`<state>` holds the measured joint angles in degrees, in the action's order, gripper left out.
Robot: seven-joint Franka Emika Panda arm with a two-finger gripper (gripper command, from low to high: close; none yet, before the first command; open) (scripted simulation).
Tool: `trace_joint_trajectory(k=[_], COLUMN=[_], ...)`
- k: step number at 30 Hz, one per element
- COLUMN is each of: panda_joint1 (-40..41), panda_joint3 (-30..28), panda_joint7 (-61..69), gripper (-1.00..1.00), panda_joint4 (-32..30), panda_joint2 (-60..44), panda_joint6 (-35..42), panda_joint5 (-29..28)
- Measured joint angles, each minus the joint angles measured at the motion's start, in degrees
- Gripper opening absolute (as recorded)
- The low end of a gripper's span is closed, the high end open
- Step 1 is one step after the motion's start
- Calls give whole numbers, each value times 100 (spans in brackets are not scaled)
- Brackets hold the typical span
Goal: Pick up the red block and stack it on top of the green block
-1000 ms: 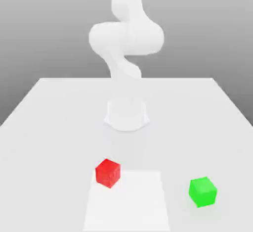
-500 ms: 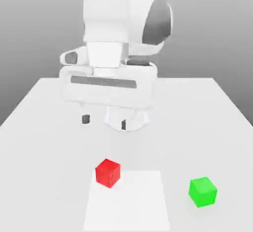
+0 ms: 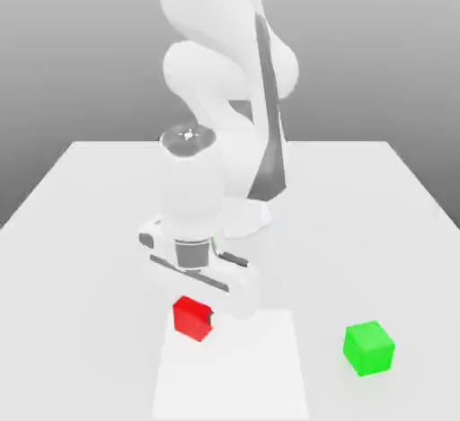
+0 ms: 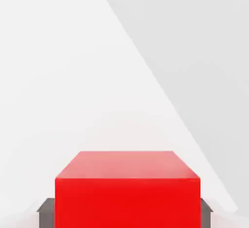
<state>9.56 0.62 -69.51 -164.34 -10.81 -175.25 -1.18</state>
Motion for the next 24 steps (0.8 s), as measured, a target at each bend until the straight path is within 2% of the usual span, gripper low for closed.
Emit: trace_joint_trajectory(k=[3, 10, 20, 24], panda_joint1=[8, -99, -2163, -2357], panda_joint3=[5, 93, 1163, 1179], panda_joint7=[-10, 19, -1834, -2294], gripper=[-100, -100, -100, -100], panda_joint4=[-22, -146, 1347, 1578], panda_joint2=[149, 1433, 997, 381], panda_joint6=[130, 1292, 2354, 1973], panda_joint5=[-9, 125, 40, -265])
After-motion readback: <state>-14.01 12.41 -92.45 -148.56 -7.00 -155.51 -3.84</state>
